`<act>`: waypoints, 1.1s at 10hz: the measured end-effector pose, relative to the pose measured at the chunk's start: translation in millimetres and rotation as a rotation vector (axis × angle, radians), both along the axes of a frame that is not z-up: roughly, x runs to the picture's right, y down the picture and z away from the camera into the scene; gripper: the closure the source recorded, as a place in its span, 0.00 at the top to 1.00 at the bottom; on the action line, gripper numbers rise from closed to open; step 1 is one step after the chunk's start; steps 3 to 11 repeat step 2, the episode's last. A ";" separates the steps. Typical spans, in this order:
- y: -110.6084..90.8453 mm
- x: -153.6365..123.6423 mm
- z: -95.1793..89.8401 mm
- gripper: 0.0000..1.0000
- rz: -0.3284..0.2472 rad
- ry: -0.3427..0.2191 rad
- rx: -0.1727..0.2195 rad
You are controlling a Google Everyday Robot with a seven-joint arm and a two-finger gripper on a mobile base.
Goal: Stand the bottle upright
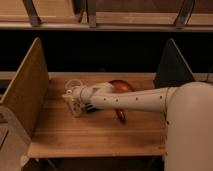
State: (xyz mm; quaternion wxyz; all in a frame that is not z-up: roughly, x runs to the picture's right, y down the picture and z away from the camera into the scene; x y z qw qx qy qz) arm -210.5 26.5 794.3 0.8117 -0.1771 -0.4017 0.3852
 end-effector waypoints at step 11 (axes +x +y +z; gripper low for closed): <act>-2.6 -3.6 -4.4 0.80 -0.004 -0.002 0.003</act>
